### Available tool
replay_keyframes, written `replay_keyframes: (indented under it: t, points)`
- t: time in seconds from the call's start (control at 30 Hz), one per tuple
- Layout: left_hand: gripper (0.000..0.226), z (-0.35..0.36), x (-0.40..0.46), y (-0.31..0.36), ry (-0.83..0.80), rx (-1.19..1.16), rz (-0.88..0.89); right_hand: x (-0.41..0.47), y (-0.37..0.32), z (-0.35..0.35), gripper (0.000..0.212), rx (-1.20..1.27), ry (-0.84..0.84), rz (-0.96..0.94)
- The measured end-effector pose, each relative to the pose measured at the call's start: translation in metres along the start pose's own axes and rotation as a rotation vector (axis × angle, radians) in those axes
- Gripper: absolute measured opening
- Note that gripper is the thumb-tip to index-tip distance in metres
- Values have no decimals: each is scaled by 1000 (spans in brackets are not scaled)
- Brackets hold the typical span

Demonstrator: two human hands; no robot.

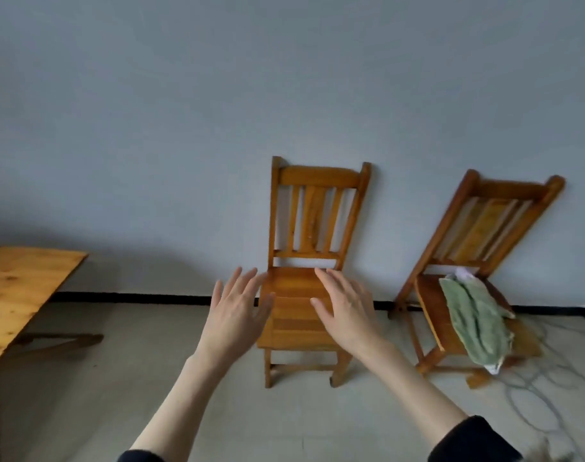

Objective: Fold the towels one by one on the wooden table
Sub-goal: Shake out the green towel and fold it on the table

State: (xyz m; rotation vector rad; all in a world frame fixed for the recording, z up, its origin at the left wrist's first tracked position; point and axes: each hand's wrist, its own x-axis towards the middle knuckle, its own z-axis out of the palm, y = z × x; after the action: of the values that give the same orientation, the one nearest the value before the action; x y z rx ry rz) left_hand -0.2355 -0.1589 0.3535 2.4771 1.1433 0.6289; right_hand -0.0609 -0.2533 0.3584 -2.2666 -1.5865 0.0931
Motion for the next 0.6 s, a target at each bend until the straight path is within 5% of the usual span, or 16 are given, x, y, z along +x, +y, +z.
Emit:
replay_keyframes:
  t: [0.33, 0.6]
  points:
    - [47, 122, 70, 156, -299, -9, 338, -55, 185, -57, 52, -67, 95, 345]
    - [46, 234, 146, 245, -386, -42, 389, -29, 324, -76, 52, -87, 70, 467]
